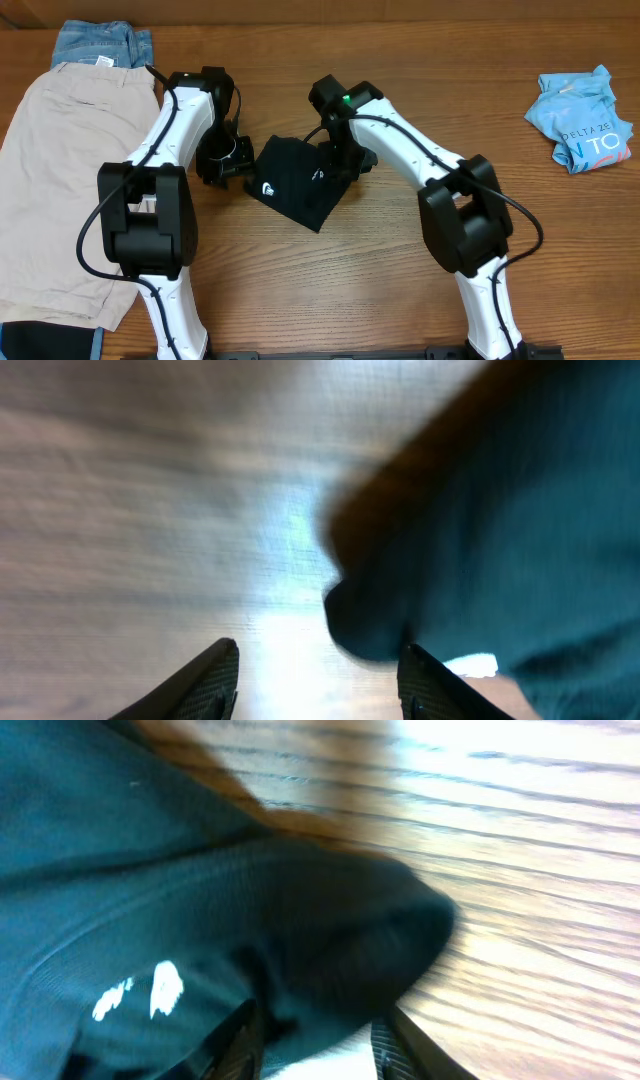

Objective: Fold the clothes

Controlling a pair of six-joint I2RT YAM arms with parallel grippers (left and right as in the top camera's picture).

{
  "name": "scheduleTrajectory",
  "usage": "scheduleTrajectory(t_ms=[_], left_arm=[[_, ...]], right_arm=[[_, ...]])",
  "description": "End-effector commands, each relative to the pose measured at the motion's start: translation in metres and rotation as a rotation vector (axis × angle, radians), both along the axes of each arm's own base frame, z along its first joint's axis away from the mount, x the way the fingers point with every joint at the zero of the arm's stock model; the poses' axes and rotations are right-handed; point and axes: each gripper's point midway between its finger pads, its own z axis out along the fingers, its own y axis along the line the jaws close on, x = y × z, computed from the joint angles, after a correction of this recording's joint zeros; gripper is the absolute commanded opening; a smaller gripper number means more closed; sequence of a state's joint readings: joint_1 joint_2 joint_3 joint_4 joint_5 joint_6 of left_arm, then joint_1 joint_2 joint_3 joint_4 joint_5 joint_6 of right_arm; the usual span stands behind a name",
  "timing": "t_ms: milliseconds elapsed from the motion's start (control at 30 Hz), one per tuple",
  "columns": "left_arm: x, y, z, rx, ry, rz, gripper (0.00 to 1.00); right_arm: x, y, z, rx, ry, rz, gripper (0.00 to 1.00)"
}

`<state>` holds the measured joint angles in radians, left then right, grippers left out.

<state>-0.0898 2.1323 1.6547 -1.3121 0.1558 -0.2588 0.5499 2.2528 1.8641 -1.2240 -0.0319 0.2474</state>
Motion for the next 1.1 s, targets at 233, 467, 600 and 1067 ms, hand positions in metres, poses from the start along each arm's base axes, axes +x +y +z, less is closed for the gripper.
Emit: scheduleTrajectory(t_ms=[233,467,600,1067], left_arm=[[-0.003,-0.034,0.004,-0.177,0.022,0.020,0.49],[0.013,-0.069,-0.001,-0.263,-0.049,0.038,0.21],[0.013,-0.070,-0.003,-0.221,-0.042,0.081,0.36],[-0.004,-0.067,-0.043,-0.079,-0.051,0.051,0.38]], right_arm=[[0.025,-0.033,0.094,0.042,-0.221,-0.035,0.45],[0.030,-0.051,0.100,0.039,-0.224,-0.077,0.45],[0.029,-0.056,0.100,0.034,-0.216,-0.085,0.45],[0.039,-0.052,0.102,0.041,-0.265,0.032,0.64]])
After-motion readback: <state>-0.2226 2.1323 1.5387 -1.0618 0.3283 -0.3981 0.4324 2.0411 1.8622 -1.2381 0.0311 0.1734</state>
